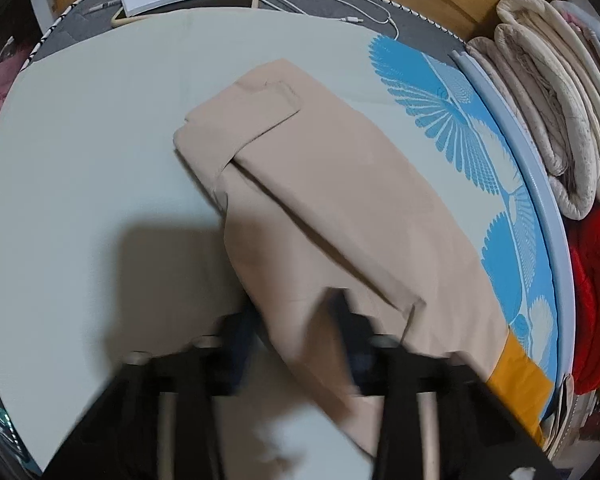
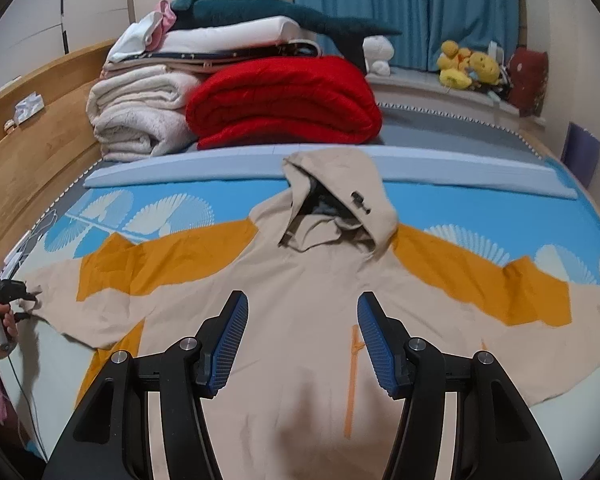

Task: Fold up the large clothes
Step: 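Carry the held sleeve across the jacket body with the left gripper and release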

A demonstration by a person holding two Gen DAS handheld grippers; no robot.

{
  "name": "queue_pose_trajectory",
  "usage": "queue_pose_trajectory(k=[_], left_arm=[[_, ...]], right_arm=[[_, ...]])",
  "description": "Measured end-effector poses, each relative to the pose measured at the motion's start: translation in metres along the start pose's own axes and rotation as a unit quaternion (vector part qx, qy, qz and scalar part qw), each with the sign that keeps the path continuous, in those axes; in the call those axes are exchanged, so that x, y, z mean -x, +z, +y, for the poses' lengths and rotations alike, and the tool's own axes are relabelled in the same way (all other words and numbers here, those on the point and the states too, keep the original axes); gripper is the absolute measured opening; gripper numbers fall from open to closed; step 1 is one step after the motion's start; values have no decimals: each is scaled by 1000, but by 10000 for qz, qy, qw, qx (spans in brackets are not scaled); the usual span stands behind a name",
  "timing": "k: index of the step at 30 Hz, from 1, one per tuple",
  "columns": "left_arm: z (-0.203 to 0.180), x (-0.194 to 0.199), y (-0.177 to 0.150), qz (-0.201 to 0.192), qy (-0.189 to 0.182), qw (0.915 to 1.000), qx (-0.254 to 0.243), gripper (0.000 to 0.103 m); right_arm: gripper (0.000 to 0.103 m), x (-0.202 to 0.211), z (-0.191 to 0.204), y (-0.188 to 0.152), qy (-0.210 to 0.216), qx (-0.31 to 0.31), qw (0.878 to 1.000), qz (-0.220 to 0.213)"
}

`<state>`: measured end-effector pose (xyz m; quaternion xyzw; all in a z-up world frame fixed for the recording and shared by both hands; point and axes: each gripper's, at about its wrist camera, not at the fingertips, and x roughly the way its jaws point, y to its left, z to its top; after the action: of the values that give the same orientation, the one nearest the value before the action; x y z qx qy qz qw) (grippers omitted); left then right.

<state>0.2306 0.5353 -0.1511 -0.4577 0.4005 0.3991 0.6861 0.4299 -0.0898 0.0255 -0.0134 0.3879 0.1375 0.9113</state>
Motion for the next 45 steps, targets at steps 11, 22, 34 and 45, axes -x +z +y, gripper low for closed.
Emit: queue_pose_trajectory(k=[11, 22, 34, 45], left_arm=[[-167, 137, -79, -1365, -1074, 9659, -1922, 0], [-328, 189, -373, 536, -3076, 8047, -5050, 2], [-301, 220, -337, 258, -2041, 8593, -4683, 14], [-315, 179, -364, -422, -1142, 8405, -5280, 37]], right_arm=[[14, -13, -18, -10, -83, -302, 9979, 563], [28, 6, -50, -19, 58, -767, 9941, 759], [38, 14, -83, -16, 254, -1282, 9883, 789], [37, -26, -17, -32, 380, -454, 9923, 1088]])
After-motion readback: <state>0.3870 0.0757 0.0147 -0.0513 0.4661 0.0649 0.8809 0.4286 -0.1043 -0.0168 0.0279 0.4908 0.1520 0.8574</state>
